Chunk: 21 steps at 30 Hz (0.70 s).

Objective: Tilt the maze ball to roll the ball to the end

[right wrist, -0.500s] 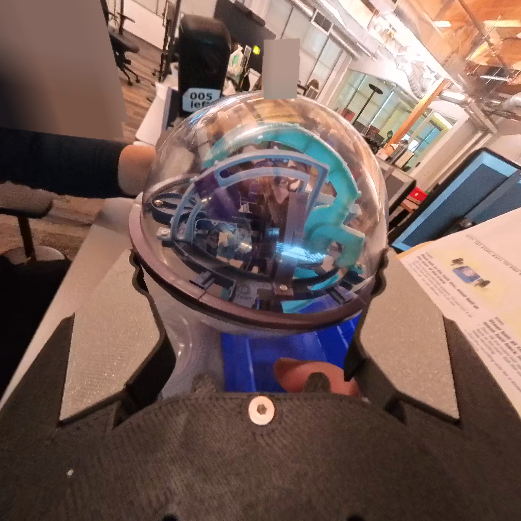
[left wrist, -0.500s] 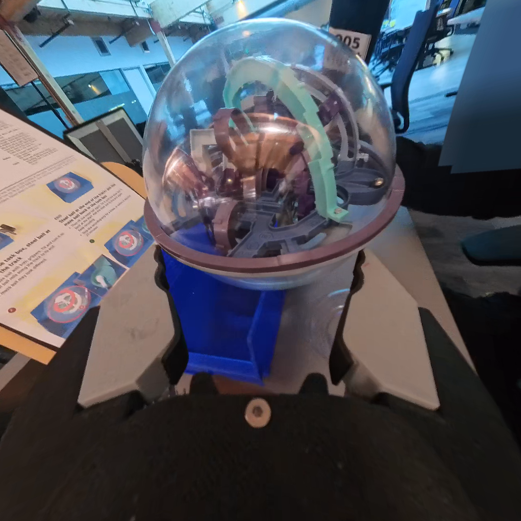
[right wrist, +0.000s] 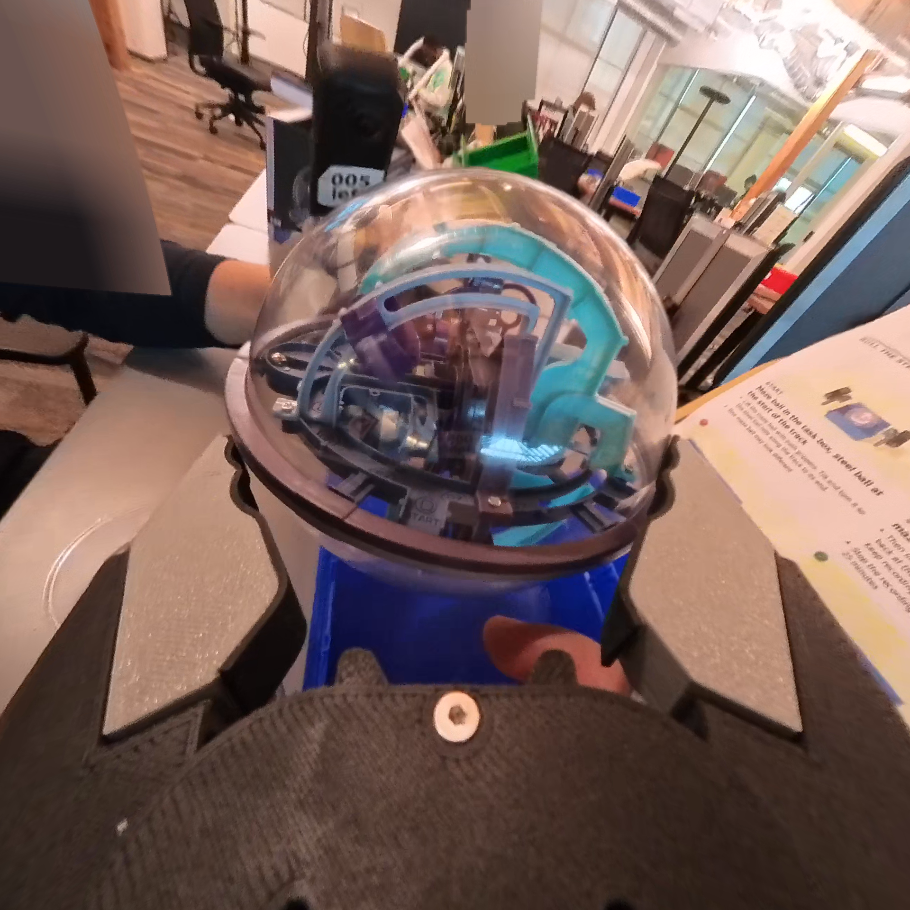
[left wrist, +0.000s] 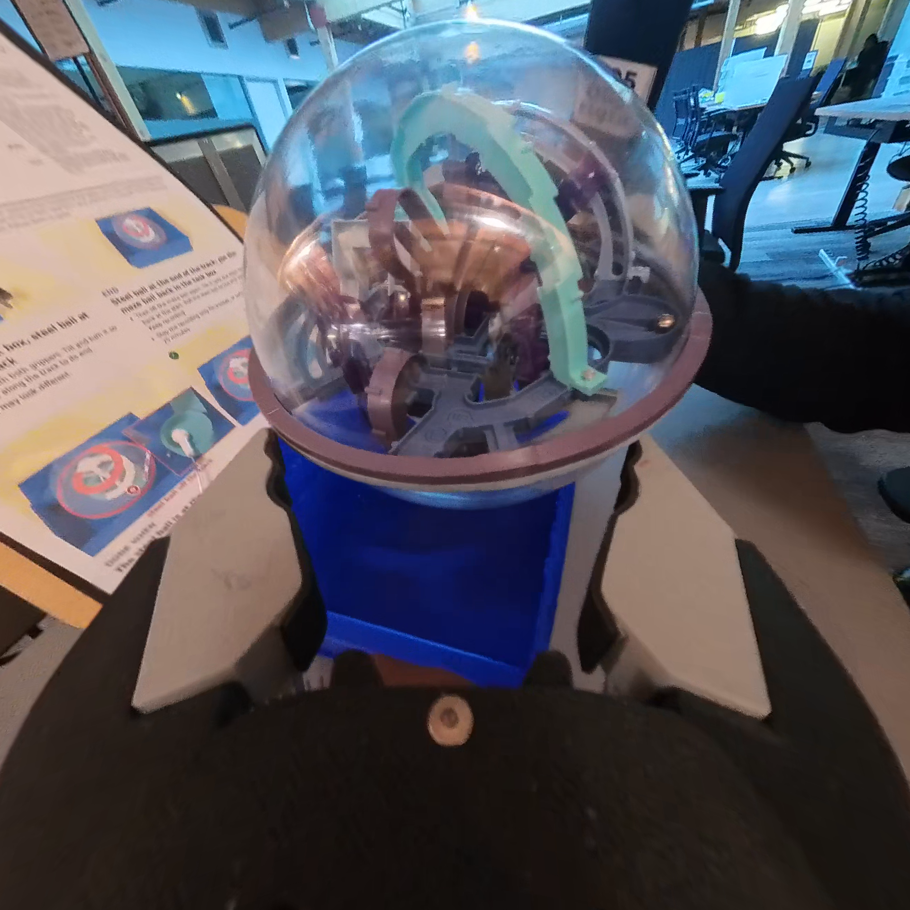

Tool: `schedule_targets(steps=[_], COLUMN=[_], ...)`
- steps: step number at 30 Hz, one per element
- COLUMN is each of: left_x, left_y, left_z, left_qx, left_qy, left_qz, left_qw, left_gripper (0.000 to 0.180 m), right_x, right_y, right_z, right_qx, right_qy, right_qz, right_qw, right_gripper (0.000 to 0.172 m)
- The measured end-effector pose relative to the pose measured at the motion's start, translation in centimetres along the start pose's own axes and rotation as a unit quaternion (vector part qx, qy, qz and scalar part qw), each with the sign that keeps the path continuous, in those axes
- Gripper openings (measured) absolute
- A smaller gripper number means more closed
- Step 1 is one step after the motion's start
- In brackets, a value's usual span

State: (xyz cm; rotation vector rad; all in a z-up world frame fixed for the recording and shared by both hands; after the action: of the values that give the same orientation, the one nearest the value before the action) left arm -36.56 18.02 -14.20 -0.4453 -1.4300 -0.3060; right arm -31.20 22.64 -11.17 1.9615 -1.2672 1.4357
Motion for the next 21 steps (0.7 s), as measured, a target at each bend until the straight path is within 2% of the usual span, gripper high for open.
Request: schedule_targets(steps=[6, 11, 21], left_x=[-1.1, -0.8, 0.0], left_y=[0.9, 0.8, 0.3], left_z=[-1.1, -1.2, -0.8], left_qx=[-0.009, -0.016, -0.021], left_qy=[-0.018, -0.052, -0.102], left_qz=[0.017, 0.005, -0.012], left_qw=[1.000, 0.999, 0.995], left_gripper=[0.134, 0.134, 0.135], right_x=[-0.4, -0.5, -0.9], right_y=[-0.7, -0.8, -0.4], right_z=[0.9, 0.8, 0.4], right_qx=[-0.008, -0.007, 0.008], right_qy=[0.014, 0.058, 0.137], right_qz=[-0.007, -0.027, -0.015], right_qw=[1.000, 0.998, 0.990], right_gripper=[0.156, 0.156, 0.156])
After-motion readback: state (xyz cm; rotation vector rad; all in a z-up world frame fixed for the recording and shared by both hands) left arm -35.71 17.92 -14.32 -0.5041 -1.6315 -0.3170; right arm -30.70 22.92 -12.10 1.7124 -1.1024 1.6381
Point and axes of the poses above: each gripper's, where its closed fingertips meet, y out along the fingers, x out of its top, z = x × y across the jaws, the point moved 2 cm from there along -y, back along the fingers, and after that the axes turned 4 degrees about -y, right-handed, at the moved point
